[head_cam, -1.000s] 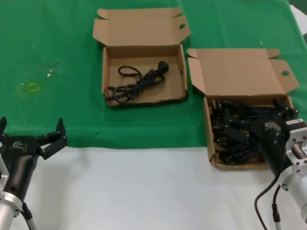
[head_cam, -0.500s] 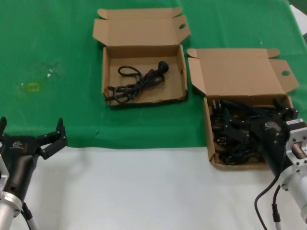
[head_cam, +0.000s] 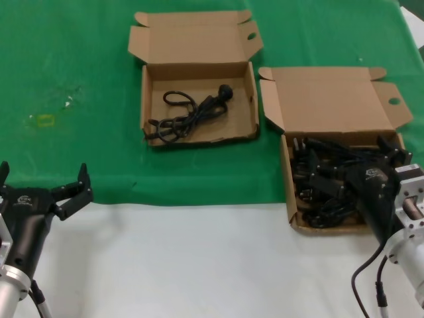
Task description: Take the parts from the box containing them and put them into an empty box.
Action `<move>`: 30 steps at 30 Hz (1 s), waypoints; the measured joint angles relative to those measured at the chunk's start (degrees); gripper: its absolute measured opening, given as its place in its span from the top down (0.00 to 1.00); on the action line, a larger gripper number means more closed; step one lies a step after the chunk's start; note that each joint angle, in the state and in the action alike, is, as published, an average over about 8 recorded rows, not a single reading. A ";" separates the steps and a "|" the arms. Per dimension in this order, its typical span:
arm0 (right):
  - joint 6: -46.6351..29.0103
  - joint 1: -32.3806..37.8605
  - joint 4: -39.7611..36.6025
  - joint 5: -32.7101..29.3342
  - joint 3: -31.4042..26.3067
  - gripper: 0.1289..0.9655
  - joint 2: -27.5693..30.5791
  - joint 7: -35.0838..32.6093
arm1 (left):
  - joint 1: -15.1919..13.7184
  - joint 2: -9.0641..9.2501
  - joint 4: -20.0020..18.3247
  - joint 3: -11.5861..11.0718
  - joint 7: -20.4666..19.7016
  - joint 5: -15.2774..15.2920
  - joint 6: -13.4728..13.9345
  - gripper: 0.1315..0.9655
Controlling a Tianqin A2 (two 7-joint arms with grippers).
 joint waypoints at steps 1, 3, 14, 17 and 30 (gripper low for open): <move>0.00 0.00 0.00 0.00 0.00 0.00 0.00 0.00 | 0.00 0.00 0.00 0.00 0.00 0.00 0.00 0.00; 0.00 0.00 0.00 0.00 0.00 0.00 0.00 0.00 | 0.00 0.00 0.00 0.00 0.00 0.00 0.00 0.00; 0.00 0.00 0.00 0.00 0.00 0.00 0.00 0.00 | 0.00 0.00 0.00 0.00 0.00 0.00 0.00 0.00; 0.00 0.00 0.00 0.00 0.00 0.00 0.00 0.00 | 0.00 0.00 0.00 0.00 0.00 0.00 0.00 0.00; 0.00 0.00 0.00 0.00 0.00 0.00 0.00 0.00 | 0.00 0.00 0.00 0.00 0.00 0.00 0.00 0.00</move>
